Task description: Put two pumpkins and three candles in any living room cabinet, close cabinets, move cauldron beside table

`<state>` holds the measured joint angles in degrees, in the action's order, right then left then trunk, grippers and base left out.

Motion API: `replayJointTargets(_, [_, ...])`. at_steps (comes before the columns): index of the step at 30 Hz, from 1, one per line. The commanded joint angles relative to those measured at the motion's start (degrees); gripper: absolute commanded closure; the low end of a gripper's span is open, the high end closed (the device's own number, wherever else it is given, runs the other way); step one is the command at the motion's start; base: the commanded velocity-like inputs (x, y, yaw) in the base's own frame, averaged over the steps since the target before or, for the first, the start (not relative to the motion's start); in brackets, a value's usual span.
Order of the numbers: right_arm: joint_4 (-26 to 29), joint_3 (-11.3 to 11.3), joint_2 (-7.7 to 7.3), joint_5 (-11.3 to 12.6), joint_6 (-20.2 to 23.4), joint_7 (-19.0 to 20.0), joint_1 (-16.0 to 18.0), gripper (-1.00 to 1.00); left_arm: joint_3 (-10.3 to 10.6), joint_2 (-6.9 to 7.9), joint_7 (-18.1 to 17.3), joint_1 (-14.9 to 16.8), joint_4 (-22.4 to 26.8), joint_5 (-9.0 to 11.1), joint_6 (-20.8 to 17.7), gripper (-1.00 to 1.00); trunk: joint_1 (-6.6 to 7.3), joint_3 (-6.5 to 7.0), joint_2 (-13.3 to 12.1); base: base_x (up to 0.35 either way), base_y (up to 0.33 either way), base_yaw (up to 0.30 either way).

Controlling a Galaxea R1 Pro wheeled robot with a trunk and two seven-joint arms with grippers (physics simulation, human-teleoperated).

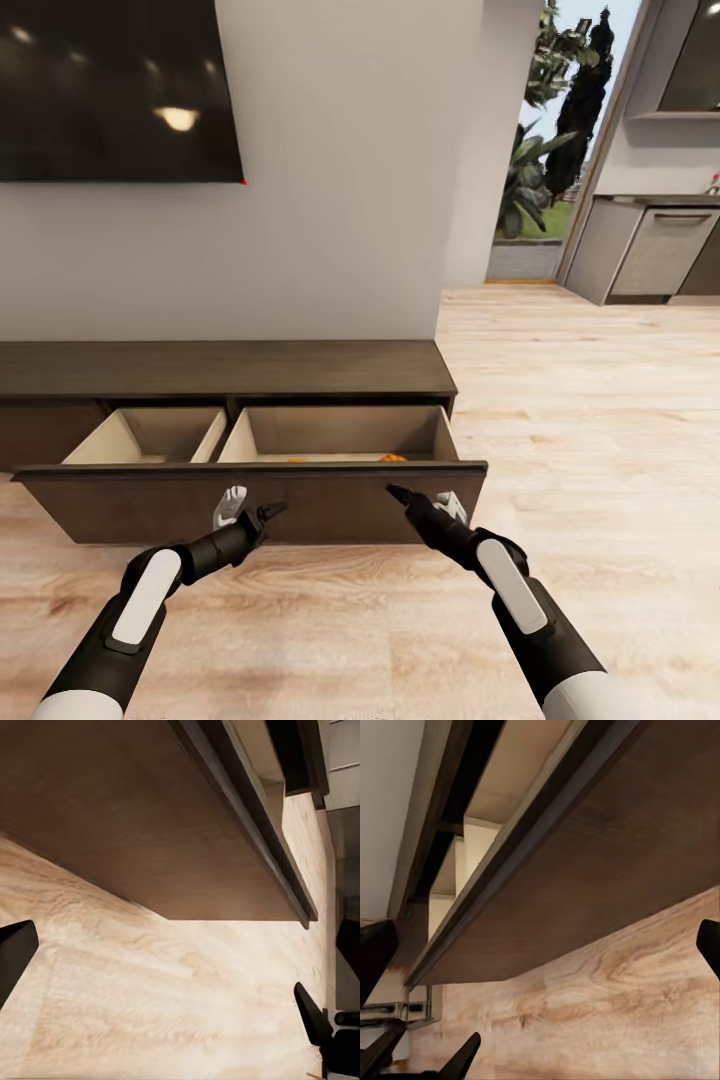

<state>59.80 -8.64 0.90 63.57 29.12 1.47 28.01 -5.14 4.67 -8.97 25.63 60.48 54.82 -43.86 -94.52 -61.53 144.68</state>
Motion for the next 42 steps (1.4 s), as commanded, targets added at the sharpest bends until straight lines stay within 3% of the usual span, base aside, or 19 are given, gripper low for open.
replayJointTargets(1, [-0.09,0.11,0.0,-0.06,0.13,0.81,0.03,-1.0,-0.13,0.02,-0.26,0.03,-0.02,-0.16,-0.3,-1.0,-0.01,-0.28,0.04,0.0,0.0,0.0])
replayJointTargets(9, [-0.96,0.32,-0.19,-0.27,-0.16,3.47,0.03,-1.0,-0.18,0.13,-1.38,0.03,-0.1,-0.57,-0.14,-1.0,-0.22,-2.05,0.15,0.0,0.0,0.0])
replayJointTargets(12, [-6.54,0.33,-0.27,-0.52,-0.35,5.56,0.03,-1.0,-0.14,1.13,-3.54,0.03,-0.66,-0.86,0.13,-1.0,-0.29,-2.72,0.19,0.0,0.0,0.0])
replayJointTargets(16, [-10.27,-0.23,-0.35,-1.41,-2.18,5.53,0.03,-1.0,0.37,1.38,-3.72,0.03,-1.58,-1.07,1.18,-1.0,-0.4,-3.6,0.24,0.0,0.0,0.0])
replayJointTargets(18, [-10.71,-0.28,-0.33,-2.34,-2.38,5.35,0.03,-1.0,0.48,1.32,-3.6,0.03,-2.7,-1.97,1.76,-1.0,-0.45,-4.04,0.27,0.0,0.0,0.0])
replayJointTargets(21, [-10.79,-0.36,-0.38,-4.01,-2.44,5.22,0.03,-1.0,0.43,1.0,-3.44,0.03,-3.49,-5.93,2.21,-1.0,-0.53,-4.71,0.31,0.0,0.0,0.0])
replayJointTargets(22, [-10.73,-0.38,-0.41,-5.17,-2.39,5.15,0.03,-1.0,0.42,0.9,-3.37,0.03,-3.57,-7.29,2.27,-1.0,-0.55,-4.93,0.32,0.0,0.0,0.0])
replayJointTargets(23, [-10.39,-0.39,-0.39,-7.85,-2.35,4.69,0.03,-1.0,0.41,0.76,-3.31,0.05,-3.61,-9.41,2.32,-1.0,-0.58,-5.15,0.33,0.0,0.0,0.0])
replayJointTargets(24, [-10.25,-0.4,-0.39,-8.95,-2.38,4.39,0.03,-1.0,0.39,0.71,-3.28,0.06,-3.54,-10.14,2.33,-1.0,-0.6,-5.37,0.35,0.0,0.0,0.0])
replayJointTargets(25, [-9.79,-0.44,-0.32,-12.52,-2.56,3.32,0.03,-1.0,0.35,0.61,-3.22,0.09,-3.36,-12.35,2.37,-1.0,-0.6,-5.37,0.35,0.0,0.0,0.0])
replayJointTargets(28, [-8.53,-0.55,-0.18,-19.06,-2.82,1.8,0.03,-1.0,0.32,0.2,-3.12,0.11,-2.9,-16.93,2.96,-1.0,-0.6,-5.37,0.35,0.0,0.0,0.0])
replayJointTargets(29, [-8.31,-0.57,-0.11,-21.6,-2.89,1.5,0.03,-1.0,0.31,-0.28,-2.57,0.12,-2.74,-19.42,3.55,-1.0,-0.6,-5.37,0.35,0.0,0.0,0.0])
replayJointTargets(31, [-8.17,-0.58,-0.06,-24.93,-3.32,1.29,0.03,-1.0,0.31,-1.44,0.19,0.12,-2.03,-22.87,5.03,-1.0,-0.6,-5.37,0.35,0.0,0.0,0.0])
replayJointTargets(33, [-7.94,-0.58,-0.03,-28.69,-3.76,1.17,0.03,-1.0,0.38,-3.41,5.86,0.09,-0.65,-25.86,6.58,-1.0,-0.6,-5.37,0.35,0.0,0.0,0.0])
replayJointTargets(35, [-7.53,-0.55,-0.12,-31.44,-3.95,1.06,0.03,-1.0,0.77,-5.34,11.11,0.05,0.76,-27.54,7.34,-1.0,-0.6,-5.37,0.35,0.0,0.0,0.0])
replayJointTargets(37, [-7.06,-0.57,-0.16,-32.54,-4.01,0.98,0.03,-1.0,1.45,-6.05,13.24,0.04,1.93,-28.11,7.78,-1.0,-0.6,-5.37,0.35,0.0,0.0,0.0])
replayJointTargets(42, [-6.05,-0.97,-0.18,-35.49,-5.54,-1.49,0.03,-1.0,3.26,-6.37,15.41,-0.01,3.4,-28.88,12.03,-1.0,-0.6,-5.37,0.35,0.0,0.0,0.0])
